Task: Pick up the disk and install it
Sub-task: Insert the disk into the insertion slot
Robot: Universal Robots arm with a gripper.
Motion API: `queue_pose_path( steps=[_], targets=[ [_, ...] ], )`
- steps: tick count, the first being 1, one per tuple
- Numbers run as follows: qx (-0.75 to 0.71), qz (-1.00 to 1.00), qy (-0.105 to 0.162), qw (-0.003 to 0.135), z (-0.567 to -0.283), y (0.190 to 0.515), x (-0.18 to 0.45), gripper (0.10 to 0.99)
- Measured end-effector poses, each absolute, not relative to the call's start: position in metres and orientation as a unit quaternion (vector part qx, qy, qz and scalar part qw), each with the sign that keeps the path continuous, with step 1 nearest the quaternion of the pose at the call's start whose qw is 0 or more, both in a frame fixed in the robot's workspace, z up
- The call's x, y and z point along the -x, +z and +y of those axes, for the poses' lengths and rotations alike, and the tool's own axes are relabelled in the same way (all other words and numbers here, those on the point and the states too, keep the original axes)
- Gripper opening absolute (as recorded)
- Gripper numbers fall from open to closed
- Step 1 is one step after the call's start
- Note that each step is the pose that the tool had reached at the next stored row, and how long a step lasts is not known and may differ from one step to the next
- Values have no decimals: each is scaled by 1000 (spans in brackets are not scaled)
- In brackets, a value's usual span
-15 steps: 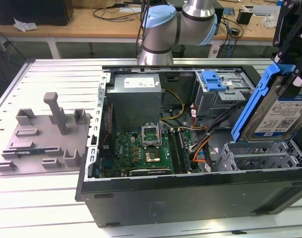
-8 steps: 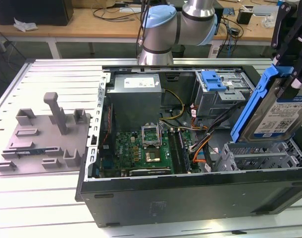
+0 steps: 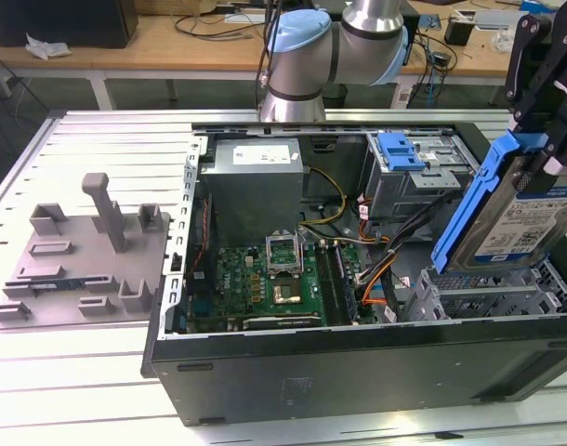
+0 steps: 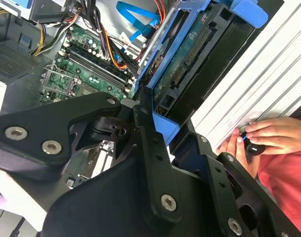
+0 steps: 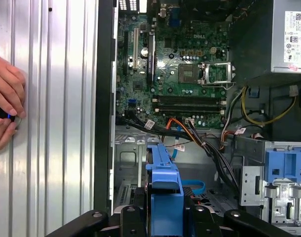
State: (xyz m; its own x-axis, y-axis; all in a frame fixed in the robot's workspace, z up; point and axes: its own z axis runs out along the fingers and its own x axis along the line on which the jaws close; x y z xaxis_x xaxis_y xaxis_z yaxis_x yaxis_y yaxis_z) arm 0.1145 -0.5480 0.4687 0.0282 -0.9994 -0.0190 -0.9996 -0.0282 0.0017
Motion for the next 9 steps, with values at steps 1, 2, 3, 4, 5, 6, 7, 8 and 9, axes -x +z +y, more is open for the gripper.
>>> queue_pose_path(
  steps=[1,2,3,4,5,6,7,8,9],
  targets=[
    [717,697,7,6,-548,469,-114,369],
    [717,697,7,6,-548,469,-114,369],
    [717,697,7,6,-548,469,-114,369],
    [717,697,7,6,-548,469,-114,369],
    [717,697,7,6,-548,469,-115,369],
    [717,697,7,6,-548,469,-114,369],
    [717,697,7,6,-548,469,-115,369],
    [717,697,7,6,-548,468,-115,369],
    [716,698,7,6,-549,468,-115,369]
  ],
)
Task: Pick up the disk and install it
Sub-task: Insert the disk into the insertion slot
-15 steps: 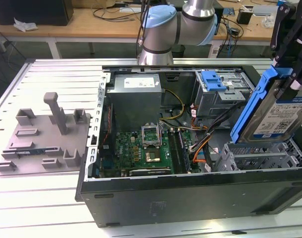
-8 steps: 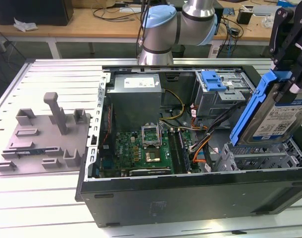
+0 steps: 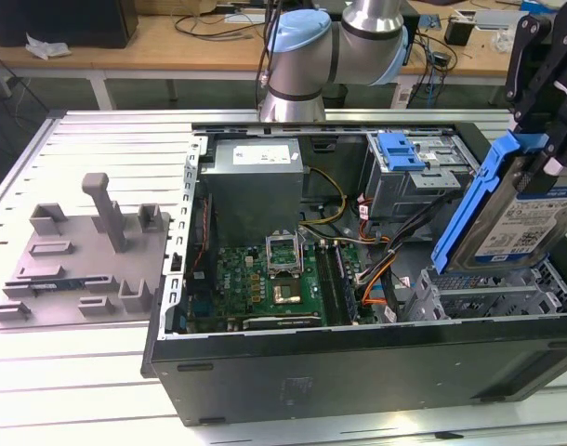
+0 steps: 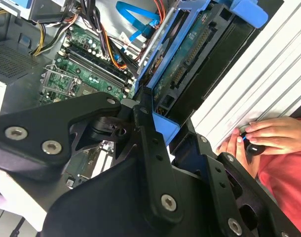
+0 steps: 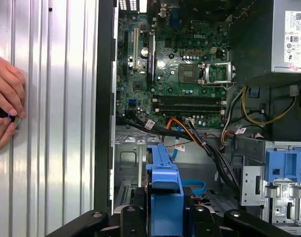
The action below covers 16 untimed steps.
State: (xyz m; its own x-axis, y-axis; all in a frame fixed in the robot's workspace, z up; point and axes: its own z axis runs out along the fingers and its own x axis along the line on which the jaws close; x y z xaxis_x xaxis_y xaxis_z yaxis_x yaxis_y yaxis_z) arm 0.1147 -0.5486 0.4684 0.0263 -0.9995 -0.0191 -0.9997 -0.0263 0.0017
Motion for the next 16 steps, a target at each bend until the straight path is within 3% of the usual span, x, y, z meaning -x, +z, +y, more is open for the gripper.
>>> queue_pose_path(
  steps=[16],
  targets=[
    [711,703,7,6,-550,466,-116,369]
  ],
)
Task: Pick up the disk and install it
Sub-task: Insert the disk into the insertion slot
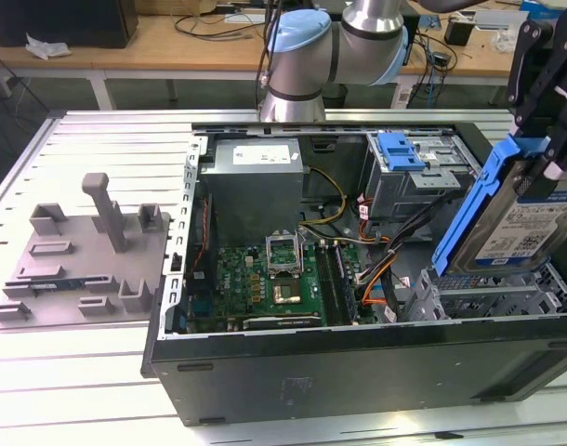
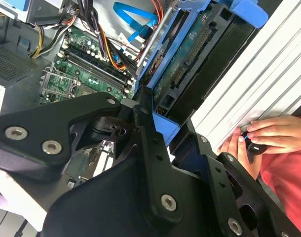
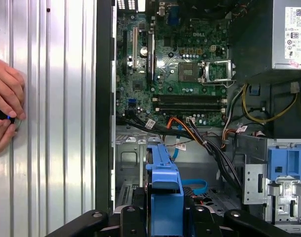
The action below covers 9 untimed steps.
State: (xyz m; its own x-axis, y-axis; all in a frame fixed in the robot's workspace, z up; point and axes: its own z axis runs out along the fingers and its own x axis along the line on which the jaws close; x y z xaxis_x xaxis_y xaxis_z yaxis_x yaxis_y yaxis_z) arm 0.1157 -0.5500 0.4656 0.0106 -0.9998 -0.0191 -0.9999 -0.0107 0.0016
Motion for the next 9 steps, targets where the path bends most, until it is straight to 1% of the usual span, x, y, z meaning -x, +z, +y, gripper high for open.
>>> queue_pose_path(
  steps=[9],
  targets=[
    [709,705,7,6,-551,462,-117,369]
  ],
)
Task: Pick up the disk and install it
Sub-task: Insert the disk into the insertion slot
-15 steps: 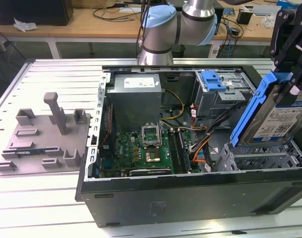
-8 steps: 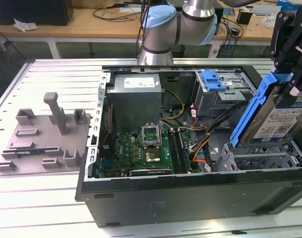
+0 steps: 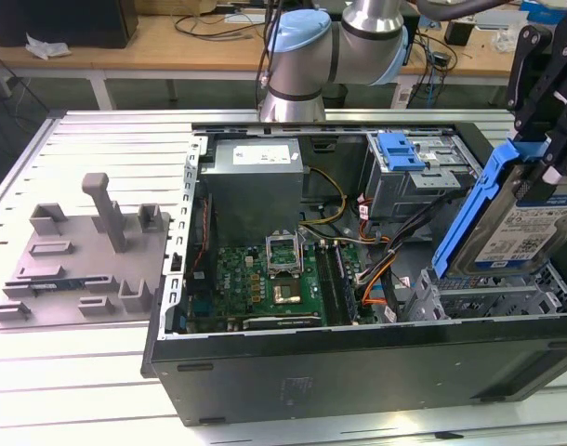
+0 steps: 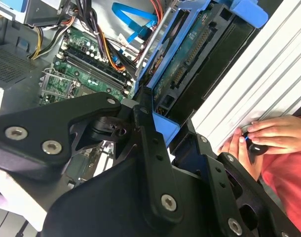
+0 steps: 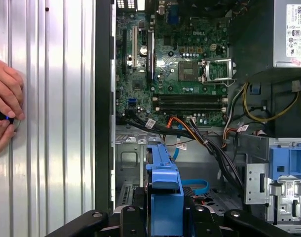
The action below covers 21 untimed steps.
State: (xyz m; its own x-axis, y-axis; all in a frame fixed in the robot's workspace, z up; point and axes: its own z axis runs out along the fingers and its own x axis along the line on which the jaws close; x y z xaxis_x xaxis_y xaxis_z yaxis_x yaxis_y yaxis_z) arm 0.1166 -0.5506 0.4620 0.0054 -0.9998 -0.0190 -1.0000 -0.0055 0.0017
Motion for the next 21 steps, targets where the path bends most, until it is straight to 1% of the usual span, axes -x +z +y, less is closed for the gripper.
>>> queue_pose_path(
  steps=[21],
  targets=[
    [707,708,7,6,-551,452,-118,369]
  ],
)
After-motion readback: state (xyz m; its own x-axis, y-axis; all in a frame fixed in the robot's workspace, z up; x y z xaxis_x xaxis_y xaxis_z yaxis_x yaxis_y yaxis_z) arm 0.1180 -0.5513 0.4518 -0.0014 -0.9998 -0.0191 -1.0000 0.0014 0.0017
